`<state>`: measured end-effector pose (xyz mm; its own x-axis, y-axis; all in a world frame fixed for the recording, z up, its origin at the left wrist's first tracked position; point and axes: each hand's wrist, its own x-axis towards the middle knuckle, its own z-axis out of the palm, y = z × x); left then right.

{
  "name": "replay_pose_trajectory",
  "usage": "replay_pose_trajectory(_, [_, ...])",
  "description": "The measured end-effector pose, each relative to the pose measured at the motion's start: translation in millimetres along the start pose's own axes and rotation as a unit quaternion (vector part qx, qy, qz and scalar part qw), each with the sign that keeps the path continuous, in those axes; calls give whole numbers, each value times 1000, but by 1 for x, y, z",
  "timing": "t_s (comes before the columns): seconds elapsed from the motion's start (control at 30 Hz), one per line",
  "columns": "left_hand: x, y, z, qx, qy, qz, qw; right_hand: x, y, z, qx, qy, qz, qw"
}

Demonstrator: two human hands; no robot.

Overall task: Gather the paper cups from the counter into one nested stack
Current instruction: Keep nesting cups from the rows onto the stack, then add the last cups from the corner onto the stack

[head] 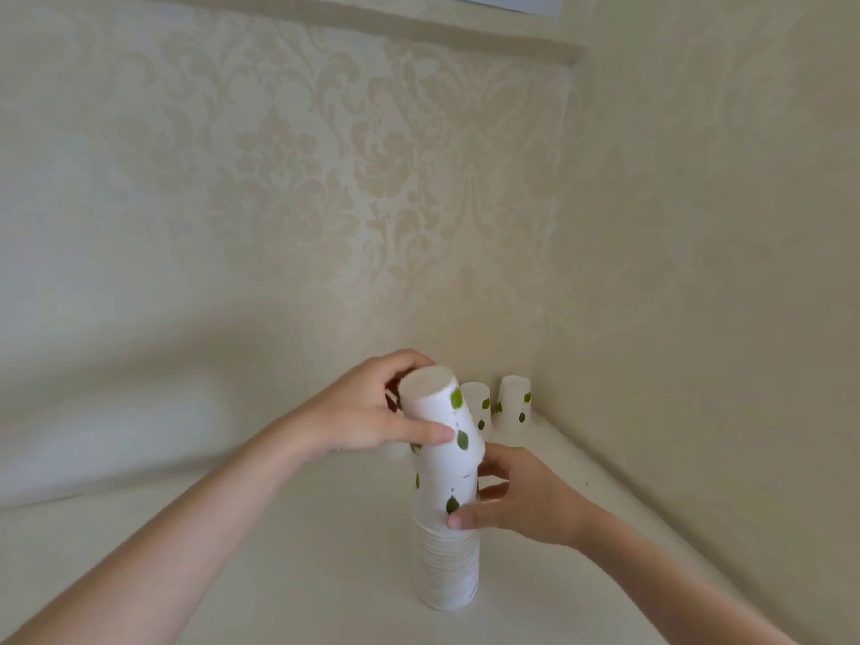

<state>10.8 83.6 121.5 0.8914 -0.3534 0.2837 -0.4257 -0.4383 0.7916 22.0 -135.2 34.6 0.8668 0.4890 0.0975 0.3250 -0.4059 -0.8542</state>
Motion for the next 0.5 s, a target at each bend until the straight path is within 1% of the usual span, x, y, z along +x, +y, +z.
replay_pose_trajectory(0.13, [1,-14,25,97,-65,-13,993,-3,27,-19,-73,-69,64,993])
replay_pose_trajectory(0.17, [-1,-18,30,100,-76,-27,992,-3,35,-26,-72,-63,81,992])
replay_pose_trajectory(0.2, [-2,-22,34,94,-80,-40,992,-1,43,-34,-66,-40,96,992])
replay_pose_trajectory(0.23, [-4,-25,37,87,-78,-48,992,2,50,-42,-56,-2,108,993])
replay_pose_trajectory(0.3, [-5,-31,35,94,-91,-53,990,11,66,-56,-32,98,135,985])
replay_pose_trajectory(0.33, [-6,-33,31,90,-114,-54,988,17,74,-63,-14,144,149,978])
replay_pose_trajectory(0.37, [-5,-36,25,64,-136,-53,987,24,82,-70,-1,183,161,970])
replay_pose_trajectory(0.4, [-3,-40,18,9,-142,-51,988,31,88,-75,4,217,171,961])
replay_pose_trajectory(0.43, [0,-46,12,-57,-116,-55,990,37,94,-79,0,242,179,954])
replay_pose_trajectory(0.47, [6,-55,8,-110,-61,-73,989,44,99,-82,-5,262,185,947])
replay_pose_trajectory(0.5, [13,-66,5,-136,3,-102,985,51,101,-85,-9,276,190,942])
